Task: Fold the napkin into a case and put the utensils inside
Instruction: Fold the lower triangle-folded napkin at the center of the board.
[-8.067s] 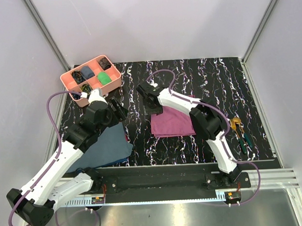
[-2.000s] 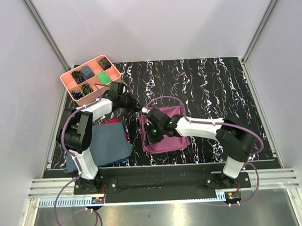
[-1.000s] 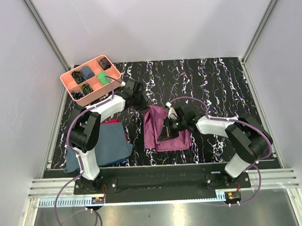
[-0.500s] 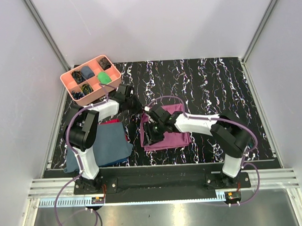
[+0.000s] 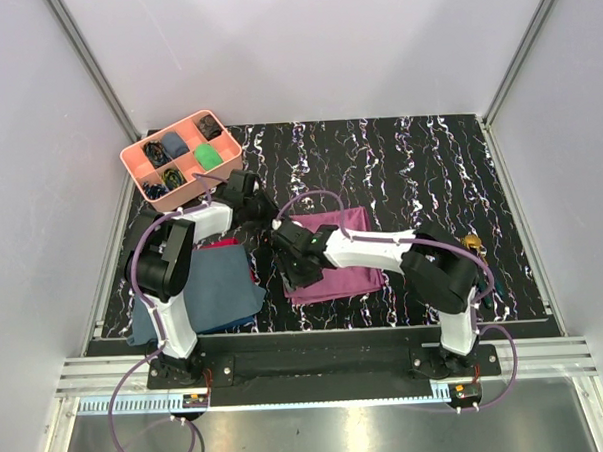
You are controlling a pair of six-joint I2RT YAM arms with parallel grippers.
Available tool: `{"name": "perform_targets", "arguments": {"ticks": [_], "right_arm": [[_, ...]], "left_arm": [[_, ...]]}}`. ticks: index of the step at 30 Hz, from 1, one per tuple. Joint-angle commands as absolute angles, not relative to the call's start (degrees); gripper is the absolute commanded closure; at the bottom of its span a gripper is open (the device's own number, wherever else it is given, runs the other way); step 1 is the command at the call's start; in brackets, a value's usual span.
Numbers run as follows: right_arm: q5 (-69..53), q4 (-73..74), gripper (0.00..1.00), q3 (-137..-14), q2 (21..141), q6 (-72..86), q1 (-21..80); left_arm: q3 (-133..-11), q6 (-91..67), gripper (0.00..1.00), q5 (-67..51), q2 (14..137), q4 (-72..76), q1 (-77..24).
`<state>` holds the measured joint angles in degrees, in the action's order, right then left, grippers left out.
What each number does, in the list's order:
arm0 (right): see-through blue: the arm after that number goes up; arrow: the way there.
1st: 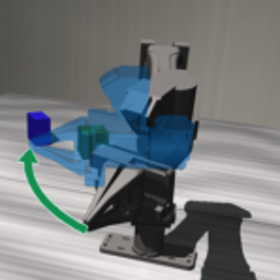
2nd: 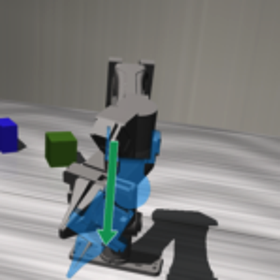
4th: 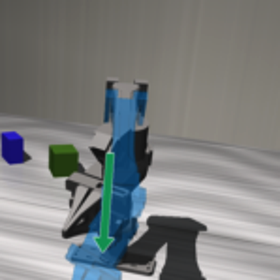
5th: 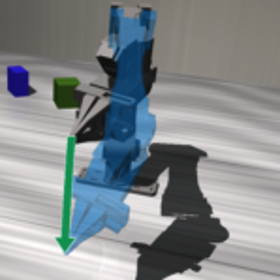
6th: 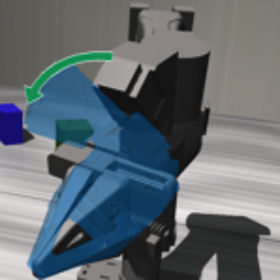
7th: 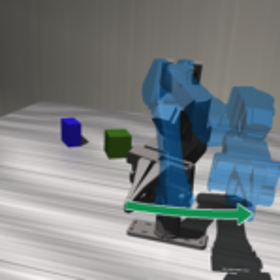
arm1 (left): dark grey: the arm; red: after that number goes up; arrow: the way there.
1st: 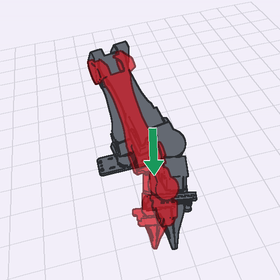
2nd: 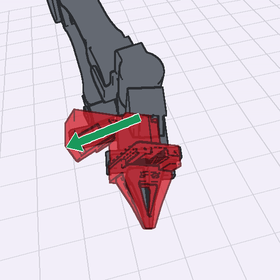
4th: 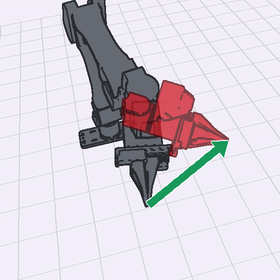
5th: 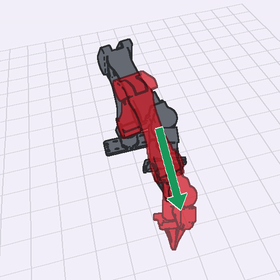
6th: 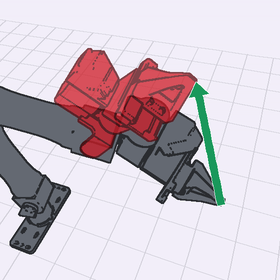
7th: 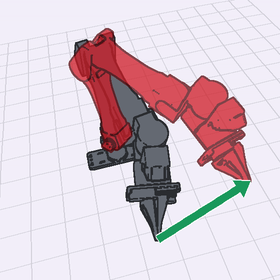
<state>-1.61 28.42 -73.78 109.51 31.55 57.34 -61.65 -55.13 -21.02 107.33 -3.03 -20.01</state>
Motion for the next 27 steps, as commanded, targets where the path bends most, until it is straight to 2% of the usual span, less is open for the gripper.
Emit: {"name": "perform_targets", "arguments": {"ticks": [1,10,15,18,19,27], "right_arm": [[4.6,31.5,0.45,-76.9,112.1,29.4,59.4],[11.6,36.7,0.40,-80.2,118.7,30.0,63.8],[15.5,41.6,0.42,-79.5,122.6,32.2,66.0],[14.6,39.2,0.50,-77.1,122.0,31.9,66.0],[14.6,38.2,0.58,-76.8,121.6,31.9,66.1],[10.8,32.3,0.92,-74.4,118.0,31.1,63.6]], "left_arm": [[-61.4,-56.0,1.00,-23.6,105.3,-0.2,-19.8],[-60.7,-56.1,1.00,-23.6,105.6,1.1,-19.2],[-60.7,-55.9,1.00,-23.9,106.0,1.1,-18.7],[-60.5,-55.7,1.00,-24.2,106.3,1.4,-18.5],[-60.4,-55.5,1.00,-24.1,106.3,1.4,-18.5],[-60.0,-54.4,1.00,-24.6,106.1,0.9,-18.3]]}}
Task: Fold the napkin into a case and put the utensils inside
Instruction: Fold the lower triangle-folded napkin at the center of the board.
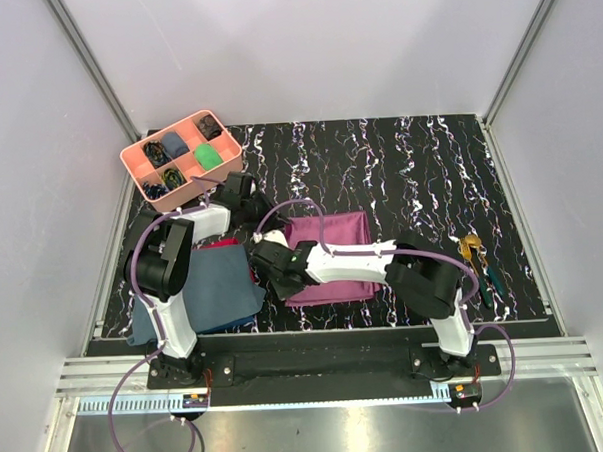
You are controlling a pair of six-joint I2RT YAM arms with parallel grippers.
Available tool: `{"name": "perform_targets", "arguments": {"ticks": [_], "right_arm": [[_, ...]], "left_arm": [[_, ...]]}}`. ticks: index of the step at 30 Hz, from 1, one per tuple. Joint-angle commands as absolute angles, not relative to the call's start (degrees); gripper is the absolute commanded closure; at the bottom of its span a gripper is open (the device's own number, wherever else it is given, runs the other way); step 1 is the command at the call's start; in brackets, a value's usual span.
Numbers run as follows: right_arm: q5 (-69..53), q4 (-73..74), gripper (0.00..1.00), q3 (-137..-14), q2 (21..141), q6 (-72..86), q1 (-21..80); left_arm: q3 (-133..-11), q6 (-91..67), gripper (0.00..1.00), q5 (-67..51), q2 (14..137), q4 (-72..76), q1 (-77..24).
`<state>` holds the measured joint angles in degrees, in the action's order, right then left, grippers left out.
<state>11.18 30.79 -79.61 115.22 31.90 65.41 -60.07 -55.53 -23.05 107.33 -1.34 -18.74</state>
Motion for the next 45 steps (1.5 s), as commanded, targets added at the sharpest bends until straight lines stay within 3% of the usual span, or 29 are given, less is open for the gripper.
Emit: {"name": "perform_targets", "arguments": {"ticks": [1,2,10,17,27,34,36,40,45], "right_arm": [[10.7,31.8,0.95,-73.7,117.3,31.1,63.2],[10.5,31.6,1.00,-73.2,115.8,31.1,62.9],[6.5,27.4,1.00,-67.9,104.8,31.6,59.9],[-5.6,18.4,1.00,-59.9,95.6,34.2,54.4],[-10.1,13.3,1.00,-55.4,94.0,35.9,52.2],[-7.3,19.6,0.99,-59.1,96.7,31.5,52.1],[-6.8,23.6,0.93,-60.6,97.4,30.2,52.0],[-5.3,26.5,0.67,-62.7,98.3,28.9,52.3],[-3.5,29.4,0.49,-66.9,100.0,27.4,52.5]], "left_arm": [[-60.1,-54.1,1.00,-24.4,105.8,0.6,-18.3],[-60.2,-53.6,1.00,-24.4,105.6,0.2,-18.3],[-59.9,-52.2,1.00,-24.7,103.7,-1.2,-18.3],[-59.3,-52.3,1.00,-25.2,102.5,-1.1,-18.4],[-58.4,-52.4,1.00,-25.1,102.3,-0.7,-18.5],[-58.9,-52.4,1.00,-25.7,102.8,-0.7,-18.5],[-59.1,-52.3,1.00,-25.6,102.8,-0.6,-18.5],[-59.1,-52.4,1.00,-25.7,103.1,-0.6,-18.5],[-58.6,-52.5,1.00,-25.5,103.2,-0.4,-18.5]]}}
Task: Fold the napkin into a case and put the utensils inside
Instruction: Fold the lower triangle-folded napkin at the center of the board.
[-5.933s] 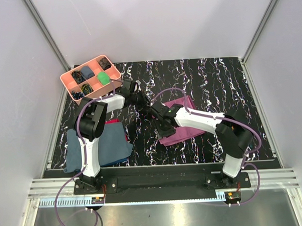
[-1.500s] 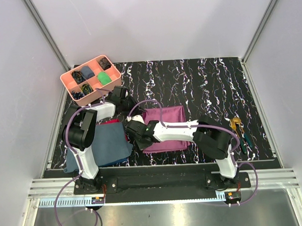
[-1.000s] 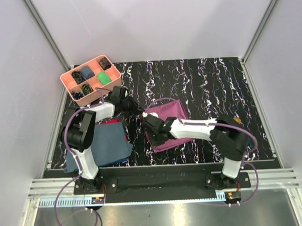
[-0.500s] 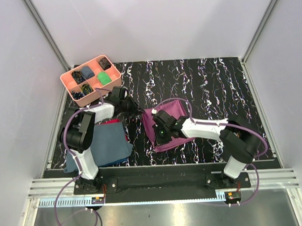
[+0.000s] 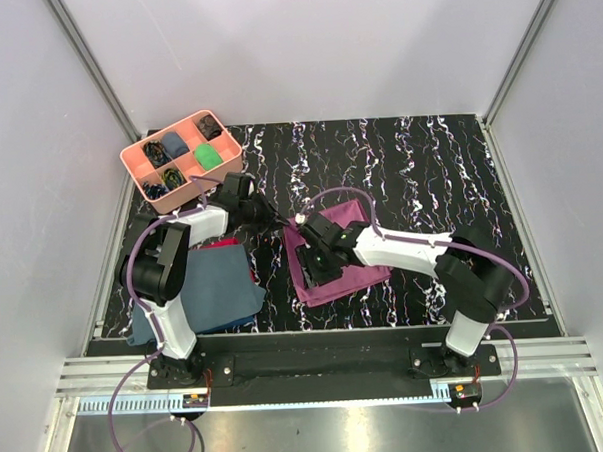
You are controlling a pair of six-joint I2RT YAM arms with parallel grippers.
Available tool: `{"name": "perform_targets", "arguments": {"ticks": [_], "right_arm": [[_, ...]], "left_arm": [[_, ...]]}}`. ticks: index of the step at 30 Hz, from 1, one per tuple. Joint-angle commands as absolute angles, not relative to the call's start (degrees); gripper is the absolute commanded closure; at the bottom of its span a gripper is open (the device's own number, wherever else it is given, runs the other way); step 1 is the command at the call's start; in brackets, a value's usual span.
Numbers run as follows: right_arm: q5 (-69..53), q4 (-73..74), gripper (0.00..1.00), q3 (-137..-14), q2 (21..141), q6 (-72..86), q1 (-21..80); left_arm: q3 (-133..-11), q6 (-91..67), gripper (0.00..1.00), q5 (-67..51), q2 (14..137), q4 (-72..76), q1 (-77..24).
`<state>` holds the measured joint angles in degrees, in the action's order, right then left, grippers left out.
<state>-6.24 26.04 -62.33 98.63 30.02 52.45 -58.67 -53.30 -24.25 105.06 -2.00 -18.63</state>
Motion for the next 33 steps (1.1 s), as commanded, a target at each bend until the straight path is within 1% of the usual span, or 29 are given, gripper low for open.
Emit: {"name": "perform_targets", "arguments": {"ticks": [1,5,9,15,23,24,27,28,29,31,32,33], "right_arm": [[-2.8,29.9,0.48,-69.0,101.7,26.7,52.5],[-0.5,32.3,0.42,-74.3,105.5,25.1,53.0],[2.3,33.6,0.41,-77.3,108.5,24.9,54.1],[7.2,34.6,0.38,-77.2,112.1,24.6,56.2],[10.0,36.7,0.36,-78.5,118.8,26.6,60.2],[9.8,36.7,0.37,-78.3,119.9,27.2,60.2],[6.5,34.0,0.47,-76.1,120.6,27.5,60.2],[5.7,32.1,0.55,-75.6,120.3,27.6,60.1],[2.1,30.7,0.58,-74.5,120.1,27.7,59.9],[0.2,28.0,0.67,-73.7,119.3,28.5,58.5],[-1.4,27.7,0.76,-73.7,119.1,28.6,58.3],[-1.8,27.6,0.81,-73.9,119.0,28.5,58.1]], "left_arm": [[-58.6,-52.6,1.00,-25.5,103.3,-0.2,-18.5],[-58.8,-52.8,1.00,-25.8,103.6,-0.2,-18.5],[-59.1,-52.8,1.00,-25.8,103.6,-0.3,-18.5],[-59.2,-53.3,1.00,-25.8,104.0,-0.2,-18.5],[-59.8,-55.0,1.00,-27.1,105.3,1.8,-17.8],[-59.9,-55.1,1.00,-27.2,105.6,1.8,-17.7],[-60.6,-54.9,1.00,-27.2,105.9,1.5,-16.9],[-61.0,-54.8,1.00,-27.3,106.0,1.4,-16.6],[-61.2,-54.8,1.00,-27.3,106.2,1.1,-16.5],[-61.6,-54.6,1.00,-27.4,106.4,0.8,-16.3],[-61.7,-54.6,1.00,-27.5,106.3,0.9,-16.3],[-61.8,-54.5,1.00,-27.7,106.4,0.9,-16.3]]}}
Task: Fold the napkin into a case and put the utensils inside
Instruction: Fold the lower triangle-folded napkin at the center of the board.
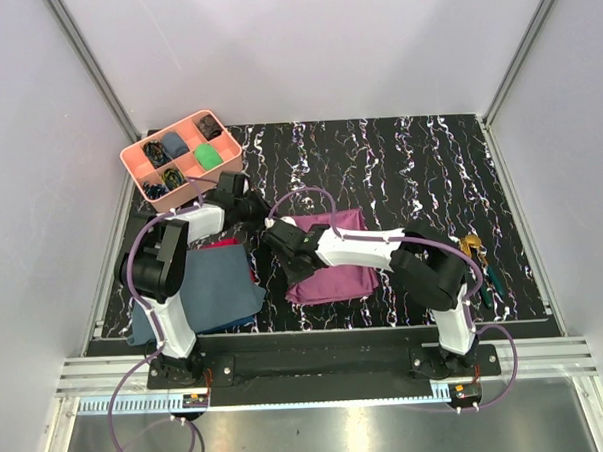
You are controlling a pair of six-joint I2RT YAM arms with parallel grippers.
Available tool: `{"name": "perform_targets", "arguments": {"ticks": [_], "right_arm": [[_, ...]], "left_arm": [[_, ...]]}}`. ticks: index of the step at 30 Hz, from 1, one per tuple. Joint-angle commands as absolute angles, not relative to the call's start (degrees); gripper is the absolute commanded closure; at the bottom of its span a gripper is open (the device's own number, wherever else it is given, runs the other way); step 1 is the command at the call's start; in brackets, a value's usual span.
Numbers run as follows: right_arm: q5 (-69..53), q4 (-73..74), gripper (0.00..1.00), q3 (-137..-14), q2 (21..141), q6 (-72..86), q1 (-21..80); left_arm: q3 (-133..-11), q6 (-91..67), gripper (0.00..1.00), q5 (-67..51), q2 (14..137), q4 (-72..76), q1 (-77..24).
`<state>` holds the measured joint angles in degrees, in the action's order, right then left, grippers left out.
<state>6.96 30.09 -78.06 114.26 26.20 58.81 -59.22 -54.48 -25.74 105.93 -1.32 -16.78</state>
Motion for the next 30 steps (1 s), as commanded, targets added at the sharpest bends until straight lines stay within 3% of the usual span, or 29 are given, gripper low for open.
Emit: {"name": "perform_targets", "arguments": {"ticks": [1,2,4,9,14,30], "right_arm": [[-1.9,27.6,0.87,-74.1,118.8,28.5,57.9],[-2.4,27.5,0.97,-74.4,118.6,28.2,57.8],[-3.2,27.2,1.00,-74.6,117.3,28.0,57.5],[-9.4,21.8,1.00,-70.6,109.6,28.6,55.9],[-20.5,7.4,1.00,-59.2,100.7,32.5,51.2],[-39.8,-36.1,1.00,-35.1,97.3,48.0,45.8]], "left_arm": [[-61.8,-54.4,1.00,-27.8,106.3,0.8,-16.3],[-61.8,-54.1,1.00,-27.7,106.1,0.4,-16.3],[-61.6,-53.7,1.00,-27.6,105.7,0.2,-16.3],[-60.6,-53.3,1.00,-26.1,103.4,-1.1,-16.4],[-61.8,-53.3,1.00,-19.4,100.0,-5.6,-17.5],[-73.3,-58.7,1.00,14.5,98.9,-24.9,-29.3]]}}
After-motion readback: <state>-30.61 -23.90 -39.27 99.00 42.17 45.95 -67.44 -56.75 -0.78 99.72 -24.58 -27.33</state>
